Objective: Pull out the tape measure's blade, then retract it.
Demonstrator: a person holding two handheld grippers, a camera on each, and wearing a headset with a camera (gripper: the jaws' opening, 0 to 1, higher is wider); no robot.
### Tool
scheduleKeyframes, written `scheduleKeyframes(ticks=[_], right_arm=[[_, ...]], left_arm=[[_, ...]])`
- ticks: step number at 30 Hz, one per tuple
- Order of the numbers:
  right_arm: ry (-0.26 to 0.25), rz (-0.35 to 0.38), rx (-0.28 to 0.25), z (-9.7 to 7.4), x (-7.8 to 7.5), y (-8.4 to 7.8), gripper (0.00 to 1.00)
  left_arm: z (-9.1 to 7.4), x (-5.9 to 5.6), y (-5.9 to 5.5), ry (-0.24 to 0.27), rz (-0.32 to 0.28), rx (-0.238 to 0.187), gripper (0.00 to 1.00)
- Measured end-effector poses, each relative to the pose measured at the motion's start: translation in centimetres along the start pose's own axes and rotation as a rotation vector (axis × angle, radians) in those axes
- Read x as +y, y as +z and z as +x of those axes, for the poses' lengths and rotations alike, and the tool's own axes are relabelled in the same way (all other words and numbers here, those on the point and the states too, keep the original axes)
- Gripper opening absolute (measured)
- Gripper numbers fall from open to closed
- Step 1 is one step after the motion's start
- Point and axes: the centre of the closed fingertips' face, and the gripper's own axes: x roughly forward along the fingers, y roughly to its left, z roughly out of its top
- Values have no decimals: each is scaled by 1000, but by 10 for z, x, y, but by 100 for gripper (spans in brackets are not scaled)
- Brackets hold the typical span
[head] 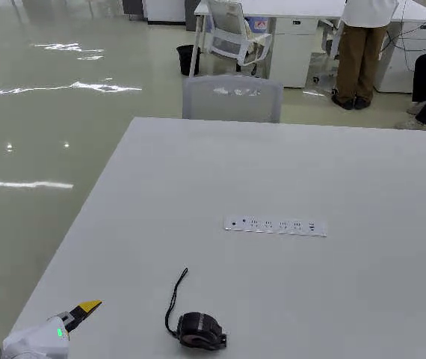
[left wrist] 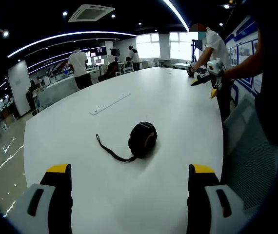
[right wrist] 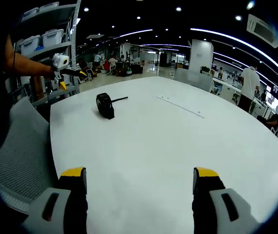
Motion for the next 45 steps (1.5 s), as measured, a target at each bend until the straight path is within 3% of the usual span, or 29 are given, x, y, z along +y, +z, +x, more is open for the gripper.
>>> scheduleKeyframes(ticks=[4,6,10,15,22,29,36,41,45], right_arm=[[10,-15,-10,6,0,11,92],[19,-26,-22,10,-1,16,91],[34,-39,-24,15,-2,22,91],[50,-54,-24,22,1,27,90],[86,-73,-50,37,9,46,89],[118,-105,-63,50,18,63,88],[145,-131,-73,64,16,74,85],[176,-151,-80,73,23,83,81],[233,-192,-73,88,30,89,80]], left_arm=[[6,-2,11,-22,30,7,98],[10,-4,24,-32,51,1,98],[16,-2,30,-43,63,1,98],[26,-2,33,-62,77,13,96],[37,-7,42,-115,144,38,93],[47,-3,47,-143,192,61,92],[60,-3,53,-173,221,72,89],[69,-7,50,-222,238,106,86],[79,-9,49,-250,268,133,85]])
